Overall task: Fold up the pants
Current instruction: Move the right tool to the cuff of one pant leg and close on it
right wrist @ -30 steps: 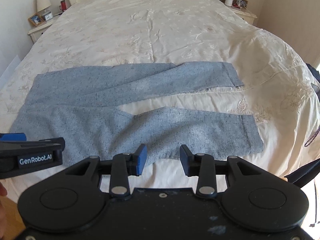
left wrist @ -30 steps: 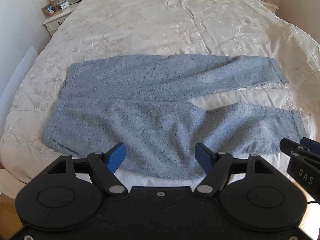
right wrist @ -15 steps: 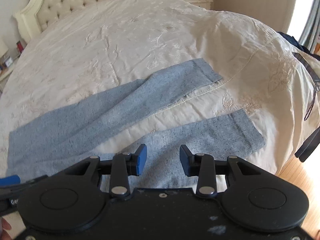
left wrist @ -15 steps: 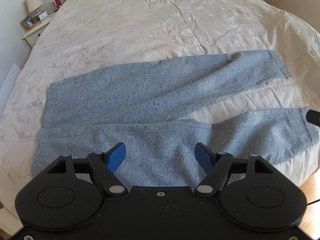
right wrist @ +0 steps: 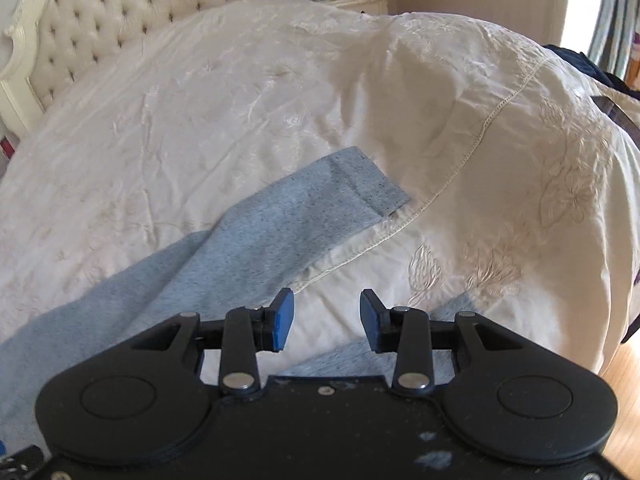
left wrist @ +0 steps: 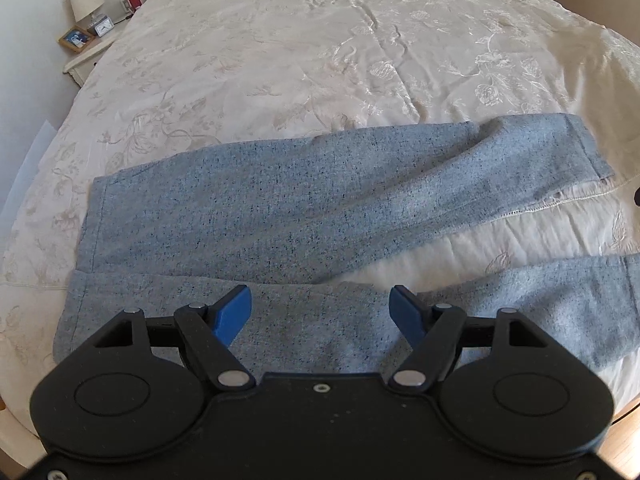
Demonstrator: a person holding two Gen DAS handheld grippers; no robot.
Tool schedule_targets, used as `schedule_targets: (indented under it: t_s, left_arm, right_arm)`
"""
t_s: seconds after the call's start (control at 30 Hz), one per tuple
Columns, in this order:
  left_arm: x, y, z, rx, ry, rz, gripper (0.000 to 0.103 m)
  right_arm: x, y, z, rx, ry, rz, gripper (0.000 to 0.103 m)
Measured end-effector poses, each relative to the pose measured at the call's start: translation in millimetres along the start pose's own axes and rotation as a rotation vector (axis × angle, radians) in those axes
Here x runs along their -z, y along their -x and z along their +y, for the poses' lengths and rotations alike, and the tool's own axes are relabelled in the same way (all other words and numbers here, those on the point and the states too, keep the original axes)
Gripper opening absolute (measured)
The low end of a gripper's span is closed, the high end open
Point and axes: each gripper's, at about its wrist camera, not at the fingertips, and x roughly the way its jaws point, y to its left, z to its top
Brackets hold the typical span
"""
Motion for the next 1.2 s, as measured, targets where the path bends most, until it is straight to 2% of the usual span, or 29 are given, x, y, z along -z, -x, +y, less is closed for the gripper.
schedule_targets:
  t_s: [0.07, 0.23, 0.4, 0.57, 0.8, 1.07, 1.13, 1.17, 1.2]
  left_arm:
    - [-4.4, -7.4, -12.1, -0.003, 0.017, 0.004, 0.076]
    - [-13.9, -23.3, -38.3, -0.006, 0.073, 0.000, 0.076]
    - [-20.4, -33.0, -58.5, -0.035, 0.094, -0.001, 0.076]
    - [-23.0, -38.5, -71.9, -0.069, 0.097, 0.018, 0.076]
    - [-22.5, -39.2, -75.6, -0.106, 0.125, 0.050, 0.076]
    - [-23.1, -38.5, -81.9, -0.130, 0.133, 0.062, 0.076]
    - [-22.7, -39.4, -84.0, -0.132, 0.134, 0.066, 0.076]
    - [-22.5, -40.2, -85.0, -0.132, 0.134, 0.068, 0.076]
    - [-22.0, -40.9, -85.8, -0.129, 0.134, 0.071, 0.076]
  right_arm:
    - [-17.4, -23.1, -6.5, 0.014, 0.051, 0.027, 0.039]
    - [-57.6, -77.2, -28.8, 0.057, 0.159, 0.022, 0.039]
    - [-94.4, -133.2, -62.7, 0.061, 0.182, 0.054, 0.039]
    - [-116.8, -181.7, -85.7, 0.034, 0.135, 0.110, 0.039]
    - [-119.5, -223.7, -90.8, -0.002, 0.106, 0.194, 0.039]
    - [-121.0, -248.4, -103.9, -0.117, -0.085, 0.253, 0.041]
    - [-121.4, -250.0, -99.2, -0.129, -0.093, 0.247, 0.035]
    - [-121.5, -249.7, -97.7, -0.127, -0.081, 0.233, 0.022]
    - [-122.9, -250.1, -94.8, -0.119, -0.060, 0.222, 0.005]
